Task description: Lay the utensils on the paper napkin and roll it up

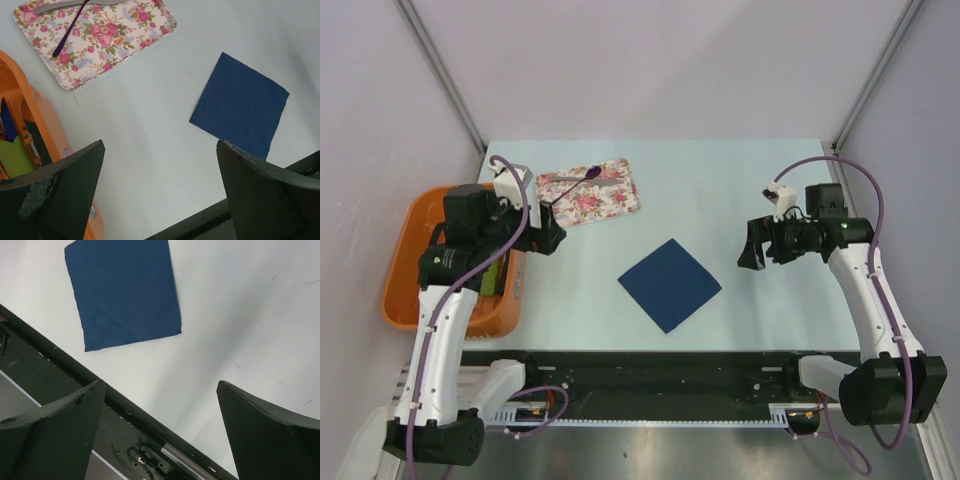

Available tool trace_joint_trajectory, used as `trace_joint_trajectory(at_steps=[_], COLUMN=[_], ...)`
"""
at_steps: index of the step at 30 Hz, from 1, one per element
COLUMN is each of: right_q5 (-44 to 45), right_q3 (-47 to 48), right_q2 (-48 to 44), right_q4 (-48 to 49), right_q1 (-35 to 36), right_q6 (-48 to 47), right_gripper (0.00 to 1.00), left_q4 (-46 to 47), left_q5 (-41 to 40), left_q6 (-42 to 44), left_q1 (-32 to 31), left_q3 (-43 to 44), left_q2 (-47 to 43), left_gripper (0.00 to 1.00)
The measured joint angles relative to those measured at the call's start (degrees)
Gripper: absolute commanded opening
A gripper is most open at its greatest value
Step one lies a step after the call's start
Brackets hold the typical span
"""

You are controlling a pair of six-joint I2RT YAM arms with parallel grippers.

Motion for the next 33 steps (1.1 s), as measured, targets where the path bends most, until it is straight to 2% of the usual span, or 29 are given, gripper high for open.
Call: trace_joint_trajectory(at_steps=[11,18,25,33], right_q5=[0.2,6.8,10.0,7.4], right_q3=[-2.0,-2.0,-2.0,-2.0], right_q2=[-3.1,-6.0,-11.7,-5.3], right_q4=[1.5,3.8,9.4,9.9], right_q1=[0.0,0.0,0.0,0.0], right_q6=[1.2,3.6,5.7,4.6], right_gripper=[1.0,1.0,1.0,1.0], left_q4=[-2.6,-3.0,1.6,4.7], left_q5=[-0.2,-0.6,1.1,5.2], left_q6=[0.0,0.2,3.3,10.4], left_q1=[0.4,0.5,0.5,0.5], left_q3=[3.7,5.7,3.8,9.6], left_q2=[0.2,4.0,3.9,17.9], left_gripper=[1.0,1.0,1.0,1.0])
